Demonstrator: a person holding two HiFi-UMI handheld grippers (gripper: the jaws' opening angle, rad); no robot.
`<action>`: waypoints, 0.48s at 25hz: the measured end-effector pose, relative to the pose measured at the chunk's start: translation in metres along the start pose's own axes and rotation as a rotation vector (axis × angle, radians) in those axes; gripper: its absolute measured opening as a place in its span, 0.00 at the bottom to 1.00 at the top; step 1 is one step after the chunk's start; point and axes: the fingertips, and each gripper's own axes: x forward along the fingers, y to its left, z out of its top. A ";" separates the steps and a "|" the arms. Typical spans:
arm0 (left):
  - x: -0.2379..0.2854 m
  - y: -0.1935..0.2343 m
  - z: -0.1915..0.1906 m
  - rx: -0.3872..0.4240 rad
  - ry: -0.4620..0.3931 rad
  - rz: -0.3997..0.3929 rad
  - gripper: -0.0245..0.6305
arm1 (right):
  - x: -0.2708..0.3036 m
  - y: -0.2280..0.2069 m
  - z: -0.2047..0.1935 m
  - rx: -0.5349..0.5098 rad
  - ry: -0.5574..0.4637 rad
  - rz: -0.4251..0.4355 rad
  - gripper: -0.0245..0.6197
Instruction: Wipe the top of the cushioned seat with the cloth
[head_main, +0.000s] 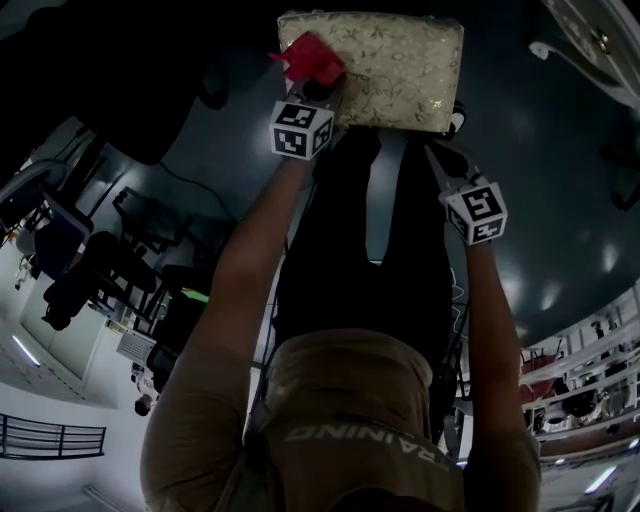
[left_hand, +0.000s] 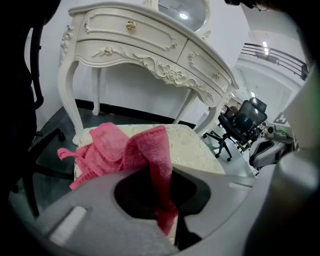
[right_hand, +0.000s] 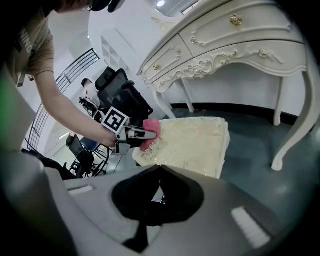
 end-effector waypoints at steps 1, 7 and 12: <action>0.001 -0.002 0.001 0.004 0.005 0.011 0.10 | -0.002 -0.001 -0.002 0.006 -0.002 0.001 0.05; 0.011 -0.023 0.008 0.028 0.019 0.005 0.10 | -0.017 -0.010 -0.010 0.024 -0.006 0.005 0.05; 0.032 -0.057 0.014 0.046 0.037 -0.024 0.10 | -0.027 -0.024 -0.013 0.037 -0.015 0.011 0.05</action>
